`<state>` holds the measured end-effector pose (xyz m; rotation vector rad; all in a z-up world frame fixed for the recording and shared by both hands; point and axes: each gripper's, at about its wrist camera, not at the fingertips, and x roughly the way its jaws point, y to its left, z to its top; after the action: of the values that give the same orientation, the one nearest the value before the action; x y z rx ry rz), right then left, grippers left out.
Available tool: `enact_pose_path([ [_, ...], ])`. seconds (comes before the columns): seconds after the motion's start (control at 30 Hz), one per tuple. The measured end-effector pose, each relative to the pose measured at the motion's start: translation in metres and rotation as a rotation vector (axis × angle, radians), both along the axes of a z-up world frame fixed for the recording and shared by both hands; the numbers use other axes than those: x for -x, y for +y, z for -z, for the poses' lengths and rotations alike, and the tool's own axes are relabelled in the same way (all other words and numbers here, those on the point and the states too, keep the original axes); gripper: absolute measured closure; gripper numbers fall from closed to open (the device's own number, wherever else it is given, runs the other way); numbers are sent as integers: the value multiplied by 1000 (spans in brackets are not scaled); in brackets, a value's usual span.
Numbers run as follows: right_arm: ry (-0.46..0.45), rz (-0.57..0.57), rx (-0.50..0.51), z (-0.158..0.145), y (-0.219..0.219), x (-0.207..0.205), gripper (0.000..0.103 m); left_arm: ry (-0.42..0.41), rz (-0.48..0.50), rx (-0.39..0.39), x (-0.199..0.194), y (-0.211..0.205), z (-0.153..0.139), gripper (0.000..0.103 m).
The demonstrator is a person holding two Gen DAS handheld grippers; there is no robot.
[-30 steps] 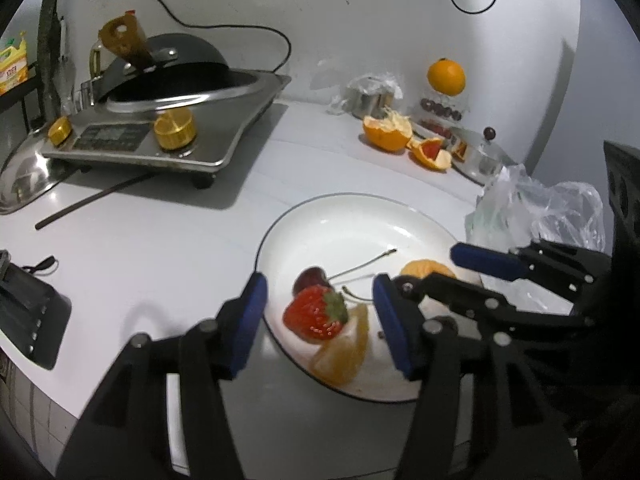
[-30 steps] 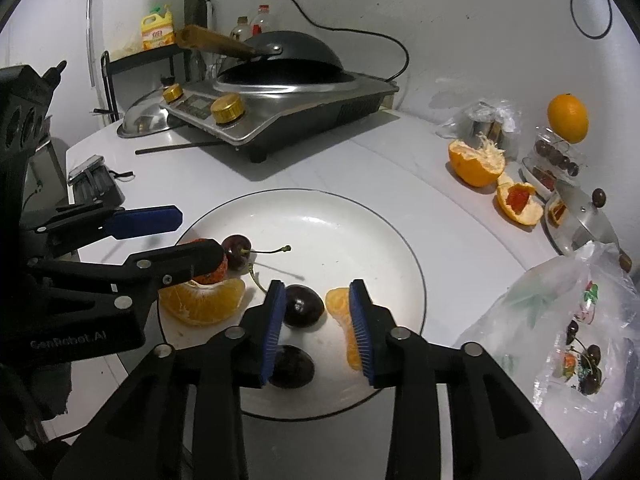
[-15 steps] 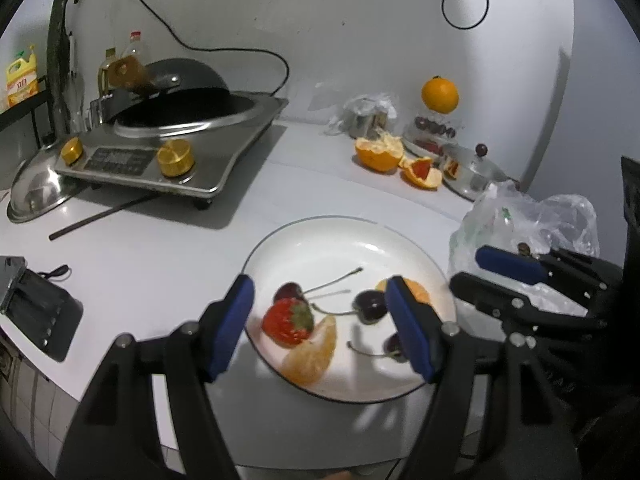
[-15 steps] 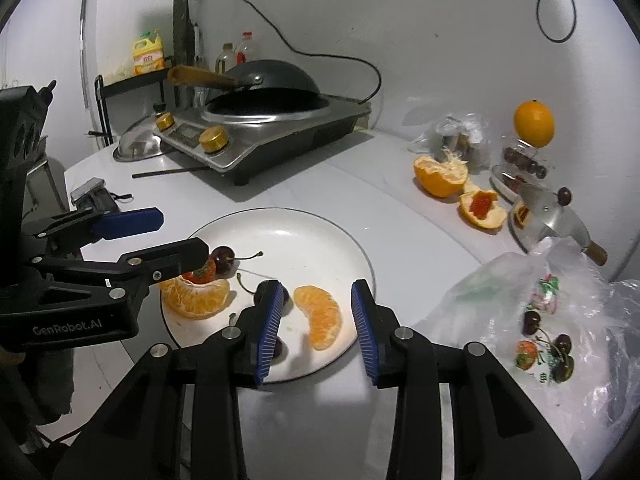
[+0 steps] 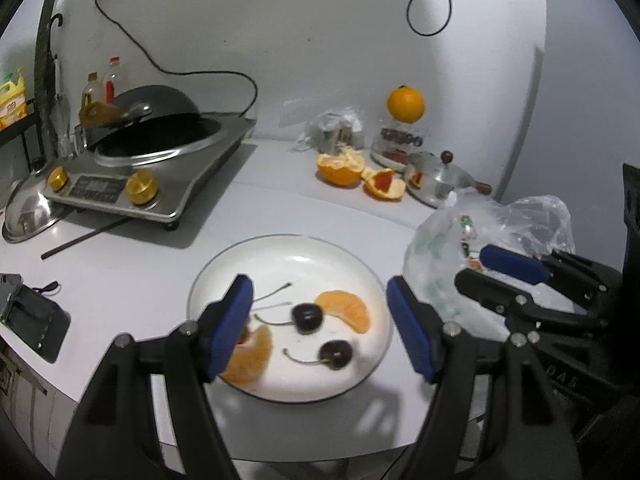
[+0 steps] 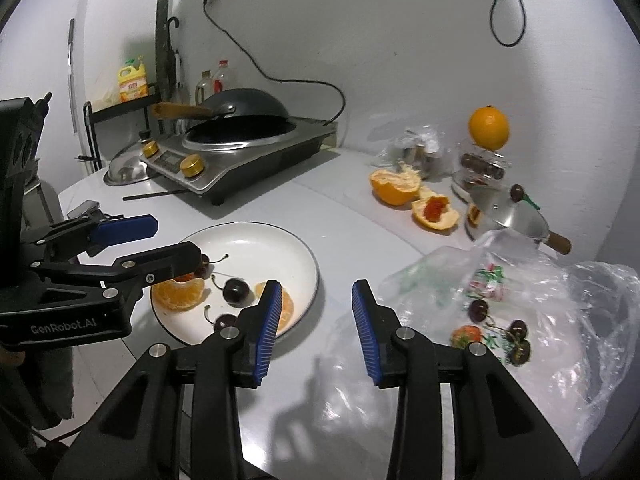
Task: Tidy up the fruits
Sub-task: 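Move both open tools from the plate over the plastic bag of fruit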
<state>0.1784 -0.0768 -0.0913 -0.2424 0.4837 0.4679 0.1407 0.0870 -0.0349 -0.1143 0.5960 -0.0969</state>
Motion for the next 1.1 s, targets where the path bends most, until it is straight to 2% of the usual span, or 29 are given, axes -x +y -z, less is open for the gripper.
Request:
enact_pose_path([
  [0.63,-47,85,-81,-13,-80,20,64,-36,68,-82,8,-73,-27,32],
  [1.1,-44,149,-118,-4,-139,18,64,-16,145,-117,0,-135,-25,32],
])
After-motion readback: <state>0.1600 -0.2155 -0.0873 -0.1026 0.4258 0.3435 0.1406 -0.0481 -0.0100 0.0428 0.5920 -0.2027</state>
